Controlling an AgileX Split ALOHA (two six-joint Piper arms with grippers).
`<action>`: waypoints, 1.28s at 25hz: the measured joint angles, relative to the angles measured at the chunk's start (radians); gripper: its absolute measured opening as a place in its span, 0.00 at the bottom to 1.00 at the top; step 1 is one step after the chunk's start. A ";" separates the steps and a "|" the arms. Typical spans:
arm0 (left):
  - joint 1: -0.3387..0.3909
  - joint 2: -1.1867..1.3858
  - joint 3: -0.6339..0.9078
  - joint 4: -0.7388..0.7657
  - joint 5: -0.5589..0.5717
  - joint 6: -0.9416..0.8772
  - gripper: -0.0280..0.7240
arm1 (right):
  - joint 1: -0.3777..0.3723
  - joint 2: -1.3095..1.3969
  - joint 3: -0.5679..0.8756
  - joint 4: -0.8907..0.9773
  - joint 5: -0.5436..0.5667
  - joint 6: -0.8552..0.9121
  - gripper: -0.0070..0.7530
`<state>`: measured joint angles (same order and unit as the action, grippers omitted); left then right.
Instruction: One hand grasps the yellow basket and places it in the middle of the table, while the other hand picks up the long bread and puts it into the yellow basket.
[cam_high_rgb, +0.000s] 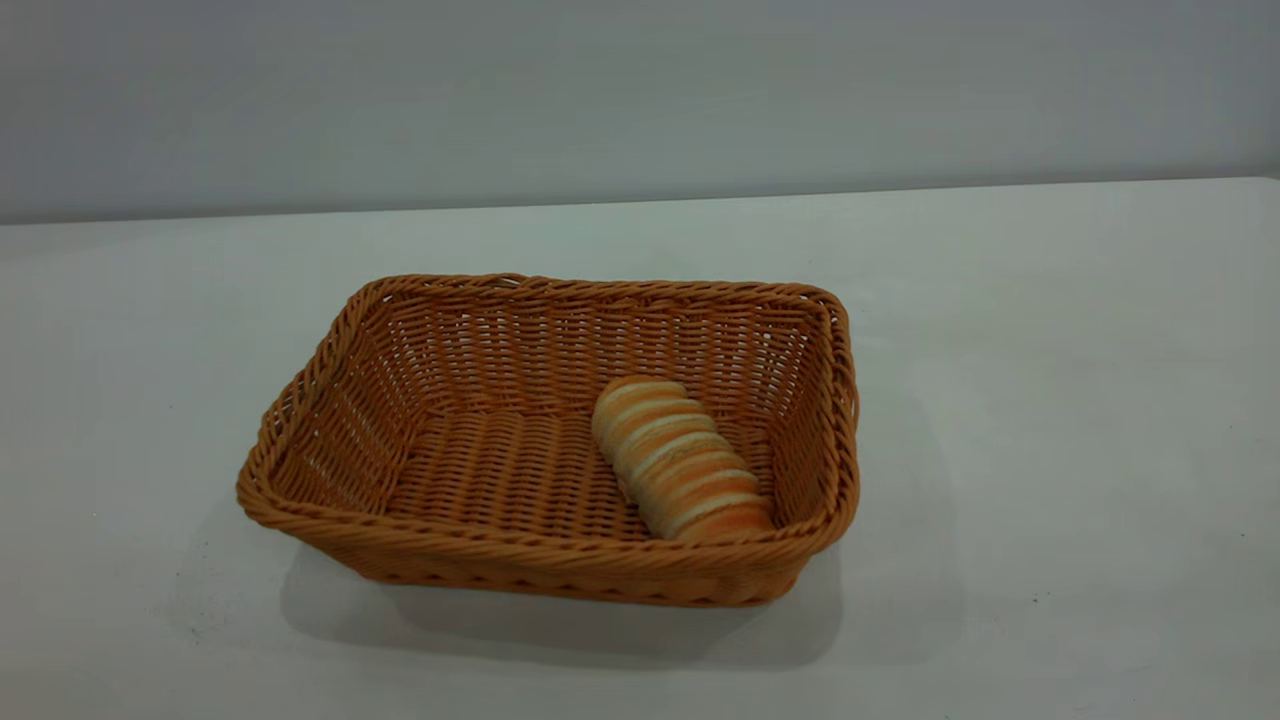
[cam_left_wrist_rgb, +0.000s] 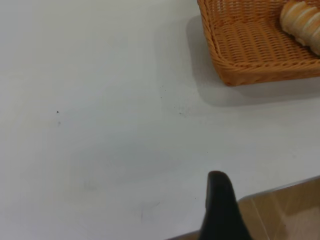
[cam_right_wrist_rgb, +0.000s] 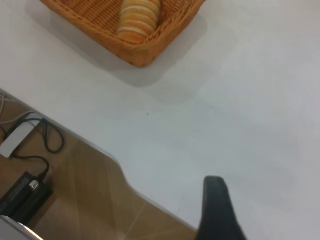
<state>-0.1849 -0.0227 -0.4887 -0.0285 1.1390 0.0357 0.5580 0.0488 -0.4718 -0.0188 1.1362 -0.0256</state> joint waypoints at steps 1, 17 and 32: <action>0.000 0.000 0.000 0.000 0.000 0.000 0.76 | 0.000 0.000 0.000 0.000 0.000 0.000 0.73; 0.002 0.000 0.000 0.000 0.000 0.000 0.76 | -0.074 0.000 0.000 0.001 0.000 0.000 0.73; 0.203 0.000 0.000 0.000 0.000 -0.001 0.76 | -0.560 -0.065 0.000 0.001 0.000 0.001 0.73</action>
<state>0.0178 -0.0227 -0.4887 -0.0285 1.1390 0.0348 -0.0018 -0.0162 -0.4718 -0.0178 1.1362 -0.0246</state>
